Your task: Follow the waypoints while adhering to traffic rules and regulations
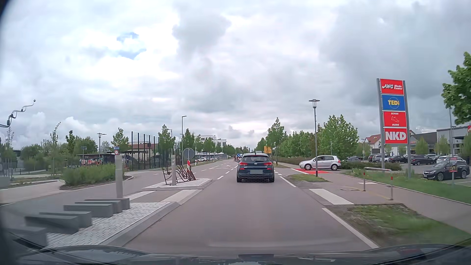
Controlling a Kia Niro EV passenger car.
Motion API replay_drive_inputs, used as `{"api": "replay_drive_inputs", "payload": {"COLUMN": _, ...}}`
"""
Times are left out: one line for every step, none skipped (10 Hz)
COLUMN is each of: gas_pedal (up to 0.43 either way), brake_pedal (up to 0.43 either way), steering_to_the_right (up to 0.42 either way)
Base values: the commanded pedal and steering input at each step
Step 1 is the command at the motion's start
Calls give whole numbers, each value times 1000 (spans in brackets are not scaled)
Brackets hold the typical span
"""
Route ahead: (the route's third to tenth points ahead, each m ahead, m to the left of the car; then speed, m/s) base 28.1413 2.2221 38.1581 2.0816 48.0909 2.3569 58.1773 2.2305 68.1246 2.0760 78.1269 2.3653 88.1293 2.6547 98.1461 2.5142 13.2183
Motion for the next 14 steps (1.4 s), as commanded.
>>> {"api": "replay_drive_inputs", "payload": {"gas_pedal": 118, "brake_pedal": 12, "steering_to_the_right": -1}}
{"api": "replay_drive_inputs", "payload": {"gas_pedal": 118, "brake_pedal": 12, "steering_to_the_right": -1}}
{"api": "replay_drive_inputs", "payload": {"gas_pedal": 118, "brake_pedal": 6, "steering_to_the_right": -1}}
{"api": "replay_drive_inputs", "payload": {"gas_pedal": 118, "brake_pedal": 6, "steering_to_the_right": -1}}
{"api": "replay_drive_inputs", "payload": {"gas_pedal": 118, "brake_pedal": 0, "steering_to_the_right": -2}}
{"api": "replay_drive_inputs", "payload": {"gas_pedal": 118, "brake_pedal": 12, "steering_to_the_right": -4}}
{"api": "replay_drive_inputs", "payload": {"gas_pedal": 118, "brake_pedal": 12, "steering_to_the_right": -6}}
{"api": "replay_drive_inputs", "payload": {"gas_pedal": 118, "brake_pedal": 12, "steering_to_the_right": -6}}
{"api": "replay_drive_inputs", "payload": {"gas_pedal": 118, "brake_pedal": 12, "steering_to_the_right": -4}}
{"api": "replay_drive_inputs", "payload": {"gas_pedal": 118, "brake_pedal": 6, "steering_to_the_right": -3}}
{"api": "replay_drive_inputs", "payload": {"gas_pedal": 118, "brake_pedal": 6, "steering_to_the_right": -3}}
{"api": "replay_drive_inputs", "payload": {"gas_pedal": 118, "brake_pedal": 12, "steering_to_the_right": -1}}
{"api": "replay_drive_inputs", "payload": {"gas_pedal": 118, "brake_pedal": 6, "steering_to_the_right": 0}}
{"api": "replay_drive_inputs", "payload": {"gas_pedal": 118, "brake_pedal": 6, "steering_to_the_right": 0}}
